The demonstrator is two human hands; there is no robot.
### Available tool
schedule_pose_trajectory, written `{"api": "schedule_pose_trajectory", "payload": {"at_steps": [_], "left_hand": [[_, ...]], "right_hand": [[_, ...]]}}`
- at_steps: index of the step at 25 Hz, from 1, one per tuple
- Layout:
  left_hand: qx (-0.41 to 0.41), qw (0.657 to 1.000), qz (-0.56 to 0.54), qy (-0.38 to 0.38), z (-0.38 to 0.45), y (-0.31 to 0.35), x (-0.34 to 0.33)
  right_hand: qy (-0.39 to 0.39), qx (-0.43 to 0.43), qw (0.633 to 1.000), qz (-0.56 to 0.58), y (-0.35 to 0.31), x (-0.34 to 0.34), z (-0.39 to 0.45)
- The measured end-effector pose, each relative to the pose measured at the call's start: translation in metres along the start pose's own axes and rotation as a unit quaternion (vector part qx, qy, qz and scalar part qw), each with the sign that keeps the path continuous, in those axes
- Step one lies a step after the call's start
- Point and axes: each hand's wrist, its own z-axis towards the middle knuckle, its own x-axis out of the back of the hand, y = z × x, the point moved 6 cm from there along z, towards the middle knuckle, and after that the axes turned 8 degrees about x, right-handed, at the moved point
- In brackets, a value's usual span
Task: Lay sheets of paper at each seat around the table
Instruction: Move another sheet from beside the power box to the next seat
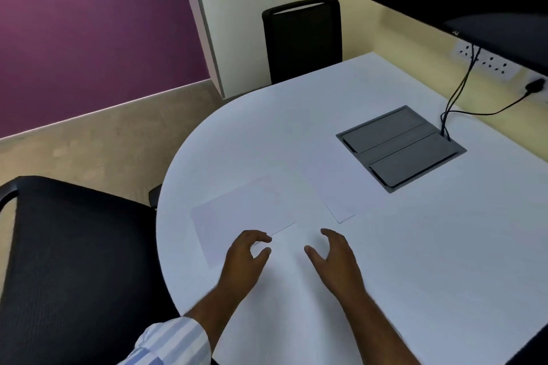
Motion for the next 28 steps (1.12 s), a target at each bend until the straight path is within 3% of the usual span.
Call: {"api": "schedule_pose_trajectory", "payload": {"at_steps": [5,15,22,28], "left_hand": [[0.093,0.991,-0.074,0.068,-0.01,0.034,-0.038],[0.129,0.976,-0.149,0.088,-0.037,0.067,-0.093],[0.169,0.973,-0.159,0.008,-0.032,0.055,-0.103],[0.143,0.972,-0.168,-0.085,-0.015,0.073,-0.119]], "right_hand": [[-0.063,0.05,0.997,-0.011,0.033,0.046,0.013],[-0.101,0.05,0.994,-0.008,0.076,0.092,0.018],[-0.062,0.032,0.997,-0.042,0.08,0.098,-0.008],[-0.028,-0.01,0.997,-0.068,0.084,0.122,-0.013]]}}
